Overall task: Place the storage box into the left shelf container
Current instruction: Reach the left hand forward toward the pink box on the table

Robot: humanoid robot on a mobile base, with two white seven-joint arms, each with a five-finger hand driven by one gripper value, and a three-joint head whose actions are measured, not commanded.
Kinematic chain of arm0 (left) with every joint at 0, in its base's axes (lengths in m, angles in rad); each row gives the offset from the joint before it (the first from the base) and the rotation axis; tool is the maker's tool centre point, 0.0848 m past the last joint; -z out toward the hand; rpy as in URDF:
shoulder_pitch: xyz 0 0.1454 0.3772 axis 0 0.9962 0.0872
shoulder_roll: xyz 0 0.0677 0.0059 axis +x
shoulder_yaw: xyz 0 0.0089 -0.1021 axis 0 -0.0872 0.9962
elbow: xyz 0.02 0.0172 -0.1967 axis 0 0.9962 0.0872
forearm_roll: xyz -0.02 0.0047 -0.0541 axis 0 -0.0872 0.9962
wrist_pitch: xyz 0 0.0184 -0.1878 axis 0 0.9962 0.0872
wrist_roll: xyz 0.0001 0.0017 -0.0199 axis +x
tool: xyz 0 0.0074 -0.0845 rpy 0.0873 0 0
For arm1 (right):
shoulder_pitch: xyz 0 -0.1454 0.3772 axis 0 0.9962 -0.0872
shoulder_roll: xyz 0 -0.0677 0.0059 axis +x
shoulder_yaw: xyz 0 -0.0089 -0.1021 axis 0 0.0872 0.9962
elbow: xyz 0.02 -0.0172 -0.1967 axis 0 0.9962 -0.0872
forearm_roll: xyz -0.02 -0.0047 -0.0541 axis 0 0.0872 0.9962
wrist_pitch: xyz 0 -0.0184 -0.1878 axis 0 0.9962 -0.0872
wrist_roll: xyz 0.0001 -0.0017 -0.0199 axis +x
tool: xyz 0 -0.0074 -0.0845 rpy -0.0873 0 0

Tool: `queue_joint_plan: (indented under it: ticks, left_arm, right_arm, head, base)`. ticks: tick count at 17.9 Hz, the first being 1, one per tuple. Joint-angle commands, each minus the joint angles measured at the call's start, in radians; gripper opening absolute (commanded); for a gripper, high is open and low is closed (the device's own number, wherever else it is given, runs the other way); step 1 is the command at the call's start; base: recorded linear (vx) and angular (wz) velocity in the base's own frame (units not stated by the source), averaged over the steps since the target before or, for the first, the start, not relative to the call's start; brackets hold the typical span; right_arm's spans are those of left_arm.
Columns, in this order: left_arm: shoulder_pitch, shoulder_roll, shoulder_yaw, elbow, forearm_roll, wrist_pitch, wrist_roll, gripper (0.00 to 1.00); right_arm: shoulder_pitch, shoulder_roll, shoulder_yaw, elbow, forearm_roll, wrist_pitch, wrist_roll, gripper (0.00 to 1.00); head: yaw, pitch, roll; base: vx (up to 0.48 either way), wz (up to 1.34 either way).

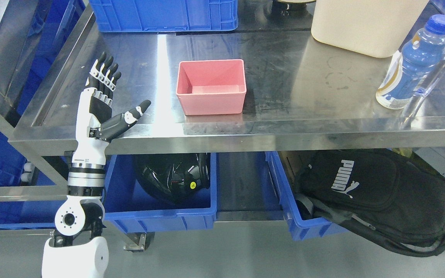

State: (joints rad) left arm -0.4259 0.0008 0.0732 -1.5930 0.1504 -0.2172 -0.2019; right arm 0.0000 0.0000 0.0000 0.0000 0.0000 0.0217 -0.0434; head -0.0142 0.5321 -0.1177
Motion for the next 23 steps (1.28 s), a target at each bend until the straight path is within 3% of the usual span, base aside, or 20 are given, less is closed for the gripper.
queue_joint_plan:
  ticks: [1,3,6,10,14,18,20,23]
  left_arm:
    - [0.004,0.017,0.016,-0.005,0.000,0.006,-0.004,1.00]
    - [-0.017,0.017,0.022,-0.005,0.000,0.006,-0.051,1.00]
    - [-0.149,0.031,0.031,-0.001,-0.034,0.057,-0.242,1.00]
    - [-0.385,0.160,0.019,0.019,-0.106,0.228,-0.482,1.00]
    - [-0.483,0.222,-0.169,0.076,-0.199,0.240,-0.592,1.00]
    - [-0.576,0.223,-0.352,0.210,-0.353,0.249,-0.745,1.00]
    - [-0.597,0.222,-0.378,0.264,-0.397,0.249,-0.813,0.99]
    - [-0.611,0.202,-0.386,0.315,-0.463,0.249,-0.818,0.99]
  right_arm:
    - [0.009,-0.017,-0.005,-0.017,0.002,0.000,0.000,1.00]
    - [0.009,-0.017,-0.005,-0.017,0.002,0.000,0.000,1.00]
    - [0.009,-0.017,-0.005,-0.017,0.002,0.000,0.000,1.00]
    - [0.009,-0.017,-0.005,-0.017,0.002,0.000,0.000,1.00]
    - [0.009,-0.017,-0.005,-0.017,0.002,0.000,0.000,1.00]
    - [0.009,-0.017,-0.005,-0.017,0.002,0.000,0.000,1.00]
    - [0.009,-0.017,-0.005,-0.017,0.002,0.000,0.000,1.00]
    - [0.009,-0.017,-0.005,-0.017,0.002,0.000,0.000,1.00]
  head:
    - [0.0000,0.000,0.000]
    - [0.0000,0.000,0.000]
    - [0.0000,0.000,0.000]
    - [0.0000,0.000,0.000]
    - [0.0000,0.000,0.000]
    - [0.0000,0.000,0.000]
    - [0.0000,0.000,0.000]
    - [0.0000,0.000,0.000]
  base:
    - [0.000,0.00]
    - [0.000,0.00]
    - [0.000,0.00]
    - [0.000,0.00]
    - [0.000,0.00]
    - [0.000,0.00]
    - [0.000,0.00]
    - [0.000,0.00]
